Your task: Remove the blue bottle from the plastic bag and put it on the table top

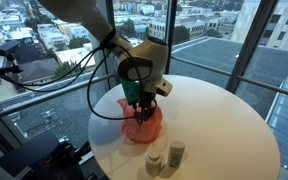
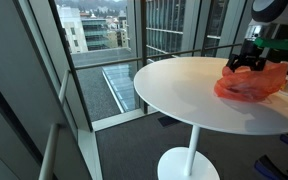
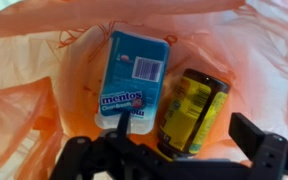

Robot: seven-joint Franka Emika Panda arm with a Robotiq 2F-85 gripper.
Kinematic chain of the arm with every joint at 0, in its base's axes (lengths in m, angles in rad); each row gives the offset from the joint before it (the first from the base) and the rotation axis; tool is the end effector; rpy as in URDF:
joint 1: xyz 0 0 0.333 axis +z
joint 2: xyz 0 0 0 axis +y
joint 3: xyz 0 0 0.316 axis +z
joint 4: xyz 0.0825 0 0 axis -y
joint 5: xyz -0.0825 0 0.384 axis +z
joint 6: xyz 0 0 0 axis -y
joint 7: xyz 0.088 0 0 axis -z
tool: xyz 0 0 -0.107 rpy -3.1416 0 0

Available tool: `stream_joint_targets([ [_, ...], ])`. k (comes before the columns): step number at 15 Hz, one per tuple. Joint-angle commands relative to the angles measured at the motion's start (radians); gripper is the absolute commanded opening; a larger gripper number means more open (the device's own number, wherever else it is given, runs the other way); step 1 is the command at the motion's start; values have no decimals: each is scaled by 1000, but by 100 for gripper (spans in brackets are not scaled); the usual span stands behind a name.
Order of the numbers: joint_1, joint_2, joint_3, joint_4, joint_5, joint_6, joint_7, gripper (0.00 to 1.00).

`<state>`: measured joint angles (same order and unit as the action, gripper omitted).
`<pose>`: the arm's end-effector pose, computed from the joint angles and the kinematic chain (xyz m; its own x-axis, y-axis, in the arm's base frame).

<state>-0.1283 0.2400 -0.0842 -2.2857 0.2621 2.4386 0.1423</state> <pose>0.5111 -0.1103 0.2408 0.8448 -0.5227 -0.1148 -0.5339 -0.8376 -0.1154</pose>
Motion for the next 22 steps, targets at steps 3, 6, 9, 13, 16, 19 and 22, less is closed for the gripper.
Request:
stream_joint_targets([
  [3,-20,-3,-4,4,65,-13,-17,100],
  [6,-28,-1,-6,4,86,-12,-21,100],
  [9,-36,0,-9,5,100,-13,-23,100],
  [13,-44,-1,-15,6,104,-14,-23,100],
  [16,-48,1,-23,8,102,-15,-23,100],
  [19,-50,0,-28,7,101,-14,-24,100],
  [22,-53,3,-28,6,103,-11,-28,100],
])
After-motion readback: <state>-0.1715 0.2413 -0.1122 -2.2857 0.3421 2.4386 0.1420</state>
